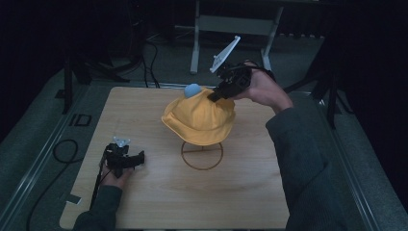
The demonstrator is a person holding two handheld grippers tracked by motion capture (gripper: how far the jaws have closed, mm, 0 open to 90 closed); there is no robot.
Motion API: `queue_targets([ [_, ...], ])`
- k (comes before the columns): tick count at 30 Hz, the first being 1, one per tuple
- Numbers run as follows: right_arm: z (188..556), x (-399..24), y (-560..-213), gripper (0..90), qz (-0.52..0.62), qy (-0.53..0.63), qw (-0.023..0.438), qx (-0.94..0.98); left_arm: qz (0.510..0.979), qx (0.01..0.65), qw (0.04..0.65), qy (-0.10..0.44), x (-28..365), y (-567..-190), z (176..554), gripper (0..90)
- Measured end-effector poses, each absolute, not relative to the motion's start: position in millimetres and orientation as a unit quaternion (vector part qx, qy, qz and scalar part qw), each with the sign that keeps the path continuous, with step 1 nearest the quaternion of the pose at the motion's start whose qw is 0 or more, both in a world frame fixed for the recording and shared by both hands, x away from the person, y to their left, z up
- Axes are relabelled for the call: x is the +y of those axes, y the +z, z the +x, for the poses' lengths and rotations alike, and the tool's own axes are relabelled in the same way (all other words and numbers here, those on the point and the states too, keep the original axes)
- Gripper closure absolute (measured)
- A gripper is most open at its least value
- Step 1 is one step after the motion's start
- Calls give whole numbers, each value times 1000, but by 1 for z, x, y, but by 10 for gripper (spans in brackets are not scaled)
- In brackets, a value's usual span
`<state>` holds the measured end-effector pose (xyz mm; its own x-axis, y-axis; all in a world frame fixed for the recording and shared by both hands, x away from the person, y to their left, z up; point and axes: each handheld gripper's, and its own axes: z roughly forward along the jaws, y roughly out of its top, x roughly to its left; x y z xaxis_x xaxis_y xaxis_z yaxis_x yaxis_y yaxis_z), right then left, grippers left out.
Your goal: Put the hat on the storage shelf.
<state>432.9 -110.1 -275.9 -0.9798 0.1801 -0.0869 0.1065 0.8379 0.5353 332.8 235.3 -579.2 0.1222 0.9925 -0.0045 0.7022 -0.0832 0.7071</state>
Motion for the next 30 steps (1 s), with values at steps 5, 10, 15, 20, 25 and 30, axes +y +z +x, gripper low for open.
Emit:
queue_targets([
  [5,433,-107,-278,826,74,273,65,957,691,613,288,252,235,-579,333,137],
  [10,433,-104,-280,826,73,272,62,958,691,613,288,252,235,-579,333,137],
  [15,433,-101,-281,822,70,270,59,958,691,613,288,252,235,-579,333,137],
  [20,432,-99,-284,810,66,275,58,957,691,613,288,252,235,-579,333,137],
  [25,432,-97,-285,795,62,272,52,959,691,613,288,252,235,-579,333,137],
  [30,431,-96,-287,767,59,268,44,961,691,613,288,252,235,-579,333,137],
])
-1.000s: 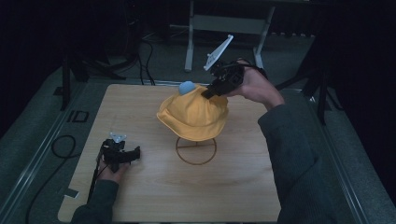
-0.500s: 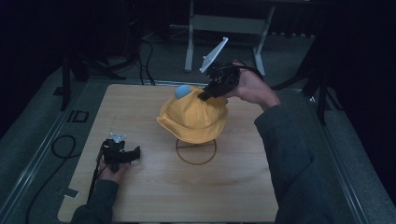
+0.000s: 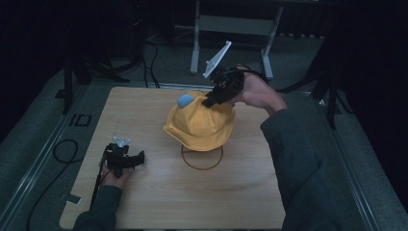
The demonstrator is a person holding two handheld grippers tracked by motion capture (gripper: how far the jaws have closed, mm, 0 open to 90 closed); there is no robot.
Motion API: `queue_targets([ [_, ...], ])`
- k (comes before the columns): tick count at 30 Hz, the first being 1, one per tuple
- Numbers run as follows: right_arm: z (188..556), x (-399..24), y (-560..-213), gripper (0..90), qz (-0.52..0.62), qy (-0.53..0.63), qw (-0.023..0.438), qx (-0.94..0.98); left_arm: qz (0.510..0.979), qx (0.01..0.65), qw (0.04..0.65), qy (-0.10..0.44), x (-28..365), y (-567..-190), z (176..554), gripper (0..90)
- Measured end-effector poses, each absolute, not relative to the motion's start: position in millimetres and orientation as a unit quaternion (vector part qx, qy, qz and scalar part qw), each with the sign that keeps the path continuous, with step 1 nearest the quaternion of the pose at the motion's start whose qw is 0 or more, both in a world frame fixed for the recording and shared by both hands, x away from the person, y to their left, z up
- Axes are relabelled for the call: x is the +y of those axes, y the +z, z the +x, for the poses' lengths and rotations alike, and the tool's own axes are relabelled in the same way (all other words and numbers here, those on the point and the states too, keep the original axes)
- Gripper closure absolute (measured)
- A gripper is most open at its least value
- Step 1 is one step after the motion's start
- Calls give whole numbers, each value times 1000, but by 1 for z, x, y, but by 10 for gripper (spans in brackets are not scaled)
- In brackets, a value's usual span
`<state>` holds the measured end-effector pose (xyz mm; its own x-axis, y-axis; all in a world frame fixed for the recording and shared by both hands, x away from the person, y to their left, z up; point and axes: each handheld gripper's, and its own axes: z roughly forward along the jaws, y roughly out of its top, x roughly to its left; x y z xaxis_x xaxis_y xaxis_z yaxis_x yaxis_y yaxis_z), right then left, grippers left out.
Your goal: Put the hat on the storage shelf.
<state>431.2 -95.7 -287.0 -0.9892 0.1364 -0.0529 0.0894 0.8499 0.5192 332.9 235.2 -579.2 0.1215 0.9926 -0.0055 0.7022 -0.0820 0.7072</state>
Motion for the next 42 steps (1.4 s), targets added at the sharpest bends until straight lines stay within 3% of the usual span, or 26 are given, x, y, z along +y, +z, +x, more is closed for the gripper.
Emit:
queue_targets([
  [8,431,-95,-289,678,60,261,49,962,691,613,288,252,235,-579,333,137],
  [27,430,-94,-291,196,102,240,88,961,691,613,288,252,235,-579,333,137],
  [31,431,-96,-289,144,116,243,93,959,691,613,288,252,235,-579,333,137],
  [42,431,-105,-281,121,119,257,88,955,691,613,288,252,235,-579,333,137],
])
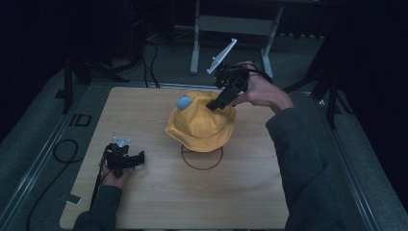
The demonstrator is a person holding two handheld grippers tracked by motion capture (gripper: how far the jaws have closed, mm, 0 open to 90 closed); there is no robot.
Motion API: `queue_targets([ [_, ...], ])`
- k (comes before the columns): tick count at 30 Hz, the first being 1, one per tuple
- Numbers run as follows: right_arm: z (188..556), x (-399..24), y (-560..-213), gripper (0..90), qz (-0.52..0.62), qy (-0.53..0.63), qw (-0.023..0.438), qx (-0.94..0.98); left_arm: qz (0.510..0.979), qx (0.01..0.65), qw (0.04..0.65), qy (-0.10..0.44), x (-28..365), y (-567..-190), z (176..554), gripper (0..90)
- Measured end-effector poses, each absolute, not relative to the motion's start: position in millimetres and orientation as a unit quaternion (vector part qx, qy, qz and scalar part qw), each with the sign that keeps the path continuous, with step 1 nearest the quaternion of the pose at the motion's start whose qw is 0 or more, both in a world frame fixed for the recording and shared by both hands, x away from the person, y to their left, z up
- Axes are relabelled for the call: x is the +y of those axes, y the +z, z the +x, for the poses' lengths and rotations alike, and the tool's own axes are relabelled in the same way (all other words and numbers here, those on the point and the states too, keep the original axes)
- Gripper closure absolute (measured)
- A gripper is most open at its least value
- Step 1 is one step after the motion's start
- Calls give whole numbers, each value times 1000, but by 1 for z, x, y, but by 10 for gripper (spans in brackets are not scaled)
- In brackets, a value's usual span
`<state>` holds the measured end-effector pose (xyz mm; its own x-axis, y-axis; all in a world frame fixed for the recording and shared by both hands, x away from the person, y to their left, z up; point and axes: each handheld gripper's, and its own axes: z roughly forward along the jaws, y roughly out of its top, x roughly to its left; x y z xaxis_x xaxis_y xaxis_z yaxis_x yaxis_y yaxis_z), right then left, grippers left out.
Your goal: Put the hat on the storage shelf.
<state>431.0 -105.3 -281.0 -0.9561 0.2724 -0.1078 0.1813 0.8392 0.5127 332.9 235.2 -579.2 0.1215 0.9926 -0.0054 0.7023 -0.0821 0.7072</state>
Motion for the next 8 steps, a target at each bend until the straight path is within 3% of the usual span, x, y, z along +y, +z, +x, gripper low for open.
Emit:
queue_targets([
  [8,431,-108,-279,116,116,259,94,954,691,613,288,252,235,-579,333,137],
])
